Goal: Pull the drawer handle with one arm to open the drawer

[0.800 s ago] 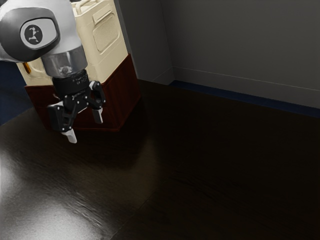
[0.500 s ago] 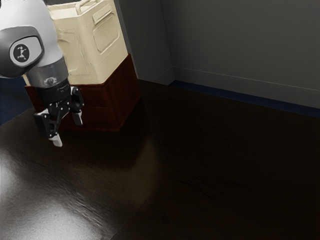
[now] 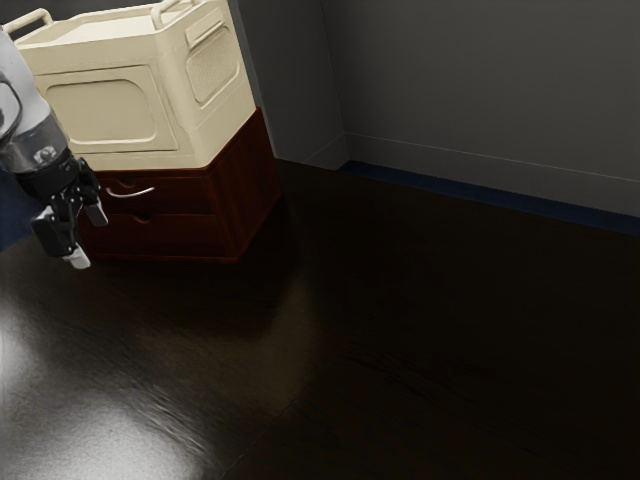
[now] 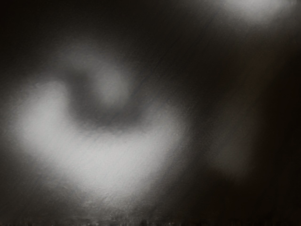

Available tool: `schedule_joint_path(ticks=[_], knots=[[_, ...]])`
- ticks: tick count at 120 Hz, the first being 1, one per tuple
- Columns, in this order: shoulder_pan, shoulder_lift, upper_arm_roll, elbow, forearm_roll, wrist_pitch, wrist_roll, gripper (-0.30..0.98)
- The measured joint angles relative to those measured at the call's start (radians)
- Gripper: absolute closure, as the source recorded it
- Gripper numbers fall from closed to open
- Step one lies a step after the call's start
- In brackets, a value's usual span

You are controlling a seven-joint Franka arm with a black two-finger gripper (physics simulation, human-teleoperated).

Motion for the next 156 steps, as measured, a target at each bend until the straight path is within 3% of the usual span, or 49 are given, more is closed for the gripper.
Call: schedule_joint_path(ticks=[14,48,82,118,156], knots=[[-0.029,0.044,0.008,0.02,0.024,0.07,-0.001,0.0],[0.015,0.126,0.04,0.024,0.093,0.234,0.034,0.0],[0.038,0.098,0.042,-0.05,0.099,0.355,0.062,0.0],[-0.074,0.217,0.041,0.074,0.1,0.425,0.083,0.0],[-0.046,0.235,0.063,0.084,0.1,0.454,0.108,0.0]])
